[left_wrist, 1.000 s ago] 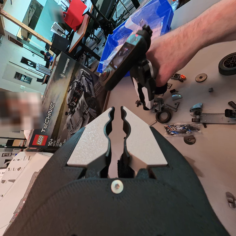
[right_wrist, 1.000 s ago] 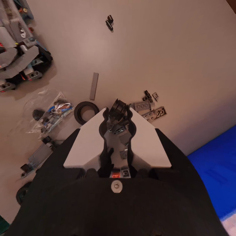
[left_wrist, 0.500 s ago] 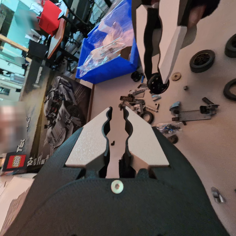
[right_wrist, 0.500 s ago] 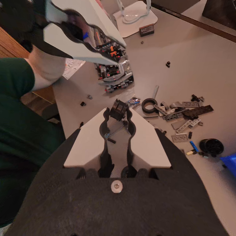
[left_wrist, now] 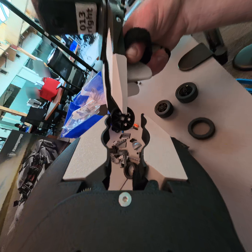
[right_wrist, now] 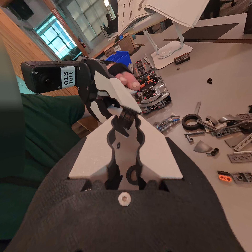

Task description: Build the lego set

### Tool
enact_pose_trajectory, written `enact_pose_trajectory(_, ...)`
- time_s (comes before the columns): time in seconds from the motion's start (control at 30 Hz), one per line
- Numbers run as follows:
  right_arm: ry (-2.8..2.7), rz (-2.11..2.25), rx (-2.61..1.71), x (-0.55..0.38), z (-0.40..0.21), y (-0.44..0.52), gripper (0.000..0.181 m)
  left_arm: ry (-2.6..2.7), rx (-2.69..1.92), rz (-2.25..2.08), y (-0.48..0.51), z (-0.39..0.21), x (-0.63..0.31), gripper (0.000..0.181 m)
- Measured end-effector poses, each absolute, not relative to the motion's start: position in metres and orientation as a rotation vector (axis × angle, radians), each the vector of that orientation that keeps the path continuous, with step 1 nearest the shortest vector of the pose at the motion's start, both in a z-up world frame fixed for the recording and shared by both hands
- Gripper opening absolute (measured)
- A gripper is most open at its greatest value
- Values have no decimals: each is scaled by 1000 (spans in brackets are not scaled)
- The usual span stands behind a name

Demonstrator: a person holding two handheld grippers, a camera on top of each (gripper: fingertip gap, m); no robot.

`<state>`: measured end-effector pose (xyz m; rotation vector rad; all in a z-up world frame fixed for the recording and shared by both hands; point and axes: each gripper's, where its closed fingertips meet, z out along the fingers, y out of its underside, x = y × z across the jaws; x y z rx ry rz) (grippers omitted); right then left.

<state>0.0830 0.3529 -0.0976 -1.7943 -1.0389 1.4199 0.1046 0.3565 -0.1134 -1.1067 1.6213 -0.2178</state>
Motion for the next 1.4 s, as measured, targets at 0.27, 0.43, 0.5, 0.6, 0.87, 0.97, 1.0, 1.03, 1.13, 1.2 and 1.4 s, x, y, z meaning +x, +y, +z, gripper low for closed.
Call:
enact_pose_trajectory(0.27, -883, 1411, -1784, 85, -93, 366, 43, 1540, -1098, -235, 364, -101, 99, 32)
enact_pose_trajectory(0.43, -884, 1046, -1830, 100, -86, 367, 47, 1570, -1062, -16, 371, -105, 96, 32)
enact_pose_trajectory(0.5, -904, 966, -1839, 97, -81, 363, 50, 1590, -1053, 39, 371, -109, 98, 33)
enact_pose_trajectory(0.6, -907, 885, -1851, 100, -75, 364, 50, 1565, -1040, 94, 374, -106, 96, 32)
enact_pose_trajectory(0.87, -850, 865, -1848, 121, -76, 366, 46, 1553, -1173, -286, 368, -95, 90, 32)
enact_pose_trajectory(0.97, -831, 776, -1884, 136, -86, 370, 42, 1693, -1268, -440, 360, -114, 84, 33)
enact_pose_trajectory(1.0, -836, 732, -1904, 140, -91, 373, 43, 1779, -1287, -468, 354, -124, 80, 32)
enact_pose_trajectory(1.03, -846, 676, -1932, 144, -98, 377, 44, 1858, -1294, -470, 347, -133, 75, 33)
enact_pose_trajectory(1.13, -941, 498, -2018, 150, -122, 393, 47, 2127, -1297, -506, 315, -160, 59, 32)
enact_pose_trajectory(1.2, -1101, 362, -2047, 146, -141, 405, 49, 2278, -1334, -469, 300, -180, 46, 32)
enact_pose_trajectory(1.4, -1534, -102, -2114, 136, -189, 468, 54, 2516, -1406, -434, 276, -229, 33, 32)
